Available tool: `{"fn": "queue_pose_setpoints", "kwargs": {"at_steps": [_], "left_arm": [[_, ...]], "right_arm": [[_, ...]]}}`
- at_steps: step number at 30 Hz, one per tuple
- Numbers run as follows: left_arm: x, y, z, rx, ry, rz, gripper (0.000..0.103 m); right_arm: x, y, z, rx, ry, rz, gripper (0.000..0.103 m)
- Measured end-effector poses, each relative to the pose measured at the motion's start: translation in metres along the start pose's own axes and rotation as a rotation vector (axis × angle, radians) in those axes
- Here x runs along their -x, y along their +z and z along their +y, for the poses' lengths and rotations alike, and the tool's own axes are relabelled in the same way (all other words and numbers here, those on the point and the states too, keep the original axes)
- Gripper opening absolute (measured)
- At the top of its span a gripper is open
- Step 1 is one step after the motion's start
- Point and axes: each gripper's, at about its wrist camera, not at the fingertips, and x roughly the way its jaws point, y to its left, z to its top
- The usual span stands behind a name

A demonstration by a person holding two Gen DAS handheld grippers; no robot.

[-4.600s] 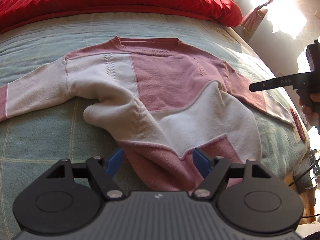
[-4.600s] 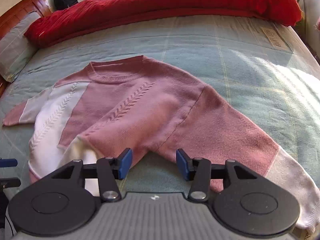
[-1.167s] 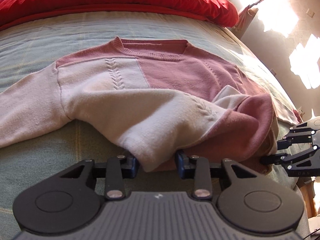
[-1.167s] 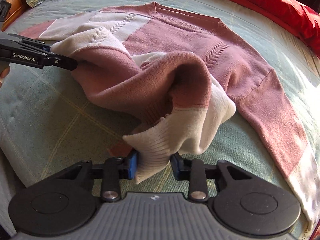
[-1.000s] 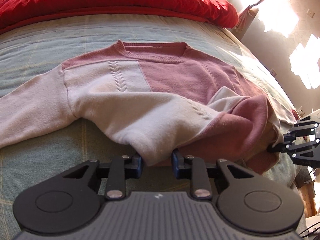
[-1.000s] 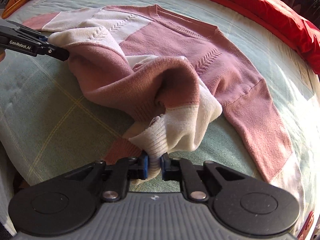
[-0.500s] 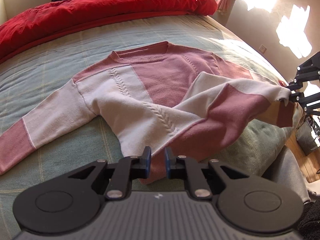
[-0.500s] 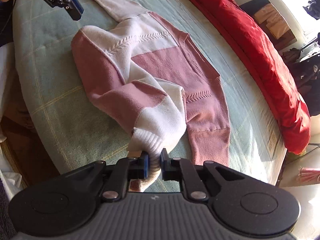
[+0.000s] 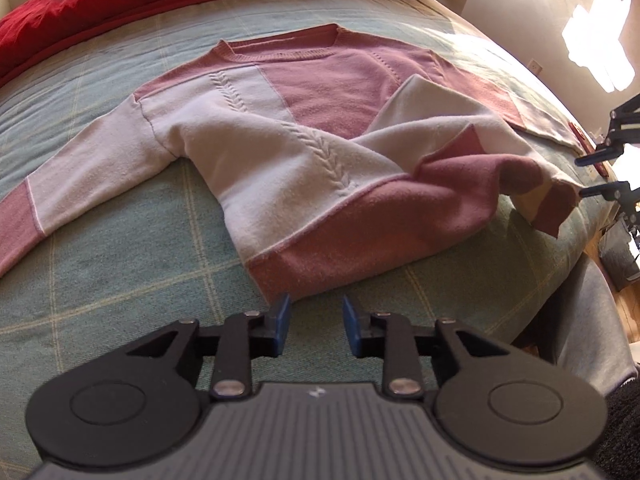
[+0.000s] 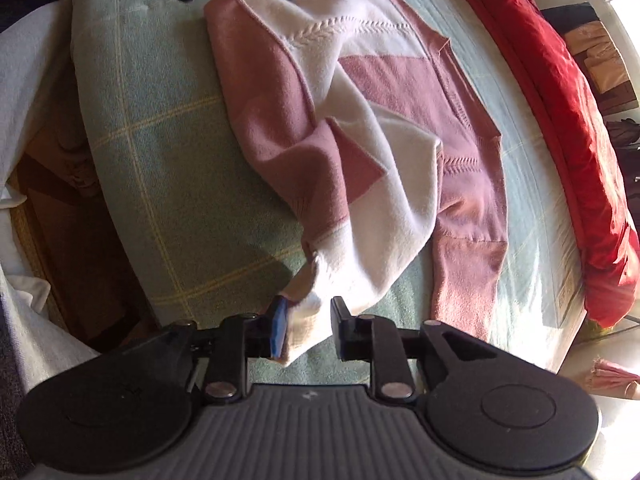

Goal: Fold clothes

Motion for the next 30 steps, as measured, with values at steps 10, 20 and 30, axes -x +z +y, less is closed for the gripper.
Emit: {"fn": "queue_pose_setpoints", "kwargs": {"at_steps": [10, 20, 30], "left_arm": [[-0.005, -0.006, -0.003, 0.020, 0.012, 0.012, 0.050], [0.000, -0.040, 0.007, 0.010, 0.087, -0.009, 0.065], [0.002, -0.059, 0.039, 0.082, 0.103, -0.031, 0.065]], "right_arm": [[0.006, 0.073, 0.015, 0.067, 0.126, -0.234, 0.034], [-0.063, 0.161, 0.052, 0.077, 0.216, -0.324, 0.034], [-0.101, 0.177, 0.073, 0.138, 0.126, -0.250, 0.009]]}}
